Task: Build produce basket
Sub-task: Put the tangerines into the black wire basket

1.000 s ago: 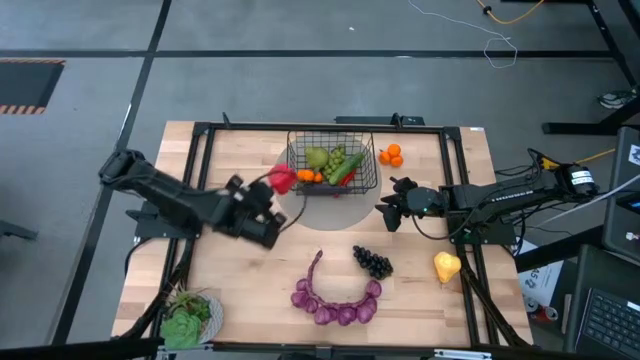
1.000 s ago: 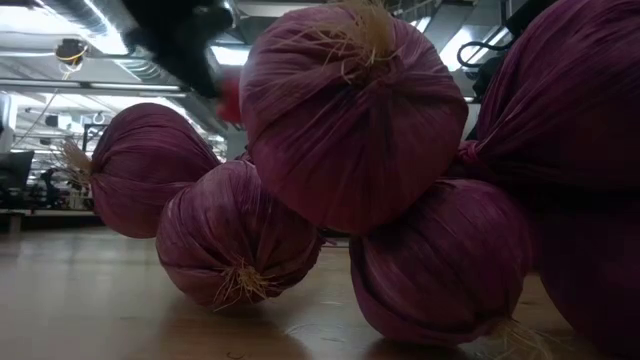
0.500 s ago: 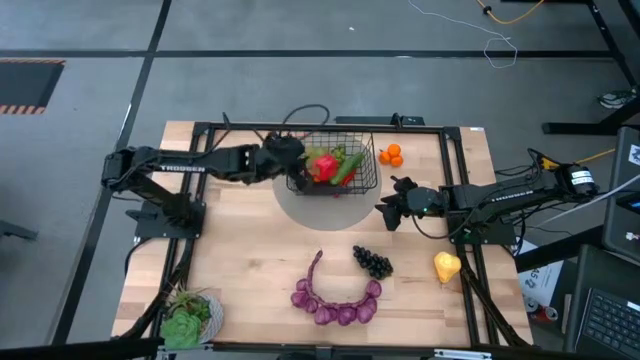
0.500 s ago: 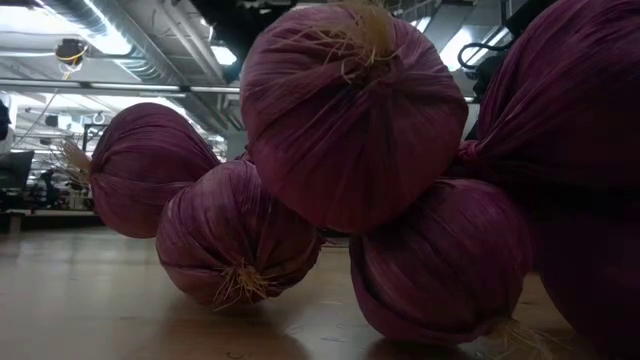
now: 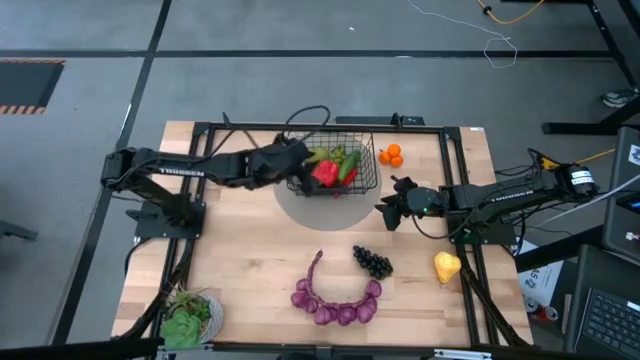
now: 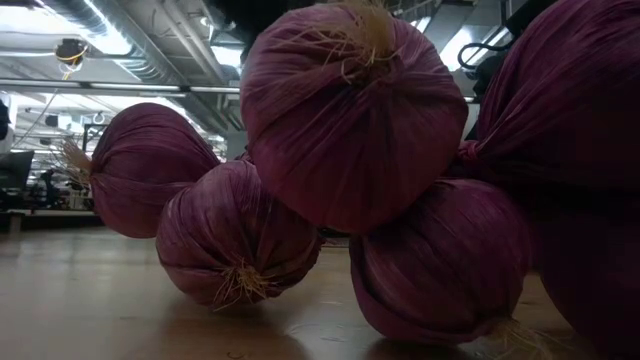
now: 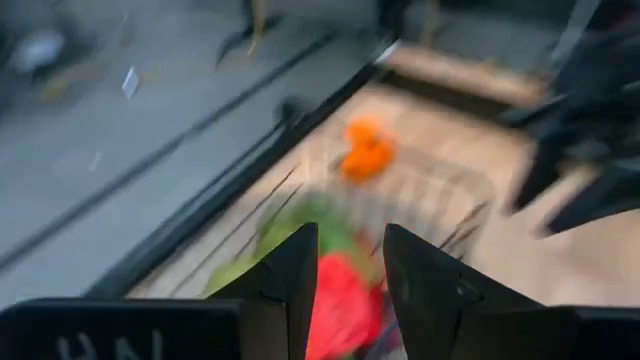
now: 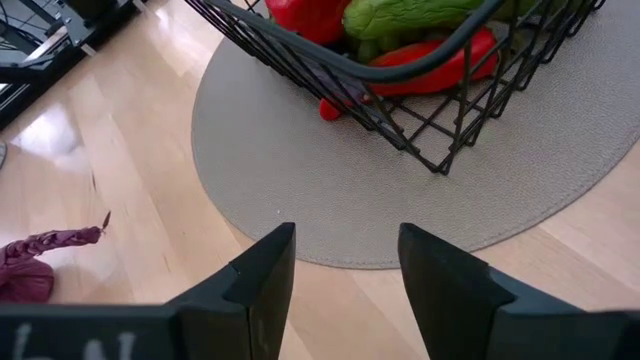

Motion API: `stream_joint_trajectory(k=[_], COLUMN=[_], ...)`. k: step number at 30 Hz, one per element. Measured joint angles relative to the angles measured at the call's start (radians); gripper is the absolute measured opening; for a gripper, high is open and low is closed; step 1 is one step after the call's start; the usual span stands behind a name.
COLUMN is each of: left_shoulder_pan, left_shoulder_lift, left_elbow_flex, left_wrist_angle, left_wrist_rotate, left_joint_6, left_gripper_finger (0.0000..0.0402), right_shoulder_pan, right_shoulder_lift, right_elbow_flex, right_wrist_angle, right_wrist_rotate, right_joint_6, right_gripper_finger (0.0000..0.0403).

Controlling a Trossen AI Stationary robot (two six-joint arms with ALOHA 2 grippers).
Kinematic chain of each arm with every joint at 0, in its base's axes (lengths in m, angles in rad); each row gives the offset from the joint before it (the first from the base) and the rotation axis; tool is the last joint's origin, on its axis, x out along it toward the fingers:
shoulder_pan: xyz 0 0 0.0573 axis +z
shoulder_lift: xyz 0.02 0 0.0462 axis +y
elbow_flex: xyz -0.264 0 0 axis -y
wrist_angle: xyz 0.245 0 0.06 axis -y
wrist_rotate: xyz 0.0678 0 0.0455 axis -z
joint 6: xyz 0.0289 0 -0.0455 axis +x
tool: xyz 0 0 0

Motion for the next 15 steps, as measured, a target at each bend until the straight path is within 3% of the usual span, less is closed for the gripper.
stream_joint_trajectory(k=[7,15], left_shoulder_pan=[-0.155,-0.295], left_shoulder_lift=[-0.004,-0.005], left_elbow_flex=[0.000,0.000], left_wrist_angle=[0.253,0.275], left_wrist_rotate=[-0.001,-0.001], left_joint_6=[0.212,0.238], left_gripper_finger=[0.0111,0.0111], right_shoulder_pan=[0.000,0.000], right_shoulder_lift=[0.000,0.000], right_elbow_flex=[0.000,0.000], right_wrist_angle=[0.000,0.000], right_wrist_rotate=[0.000,0.000], right_joint_6=[-0.023,-0.025], right_gripper_finger=[0.0181,0.0181])
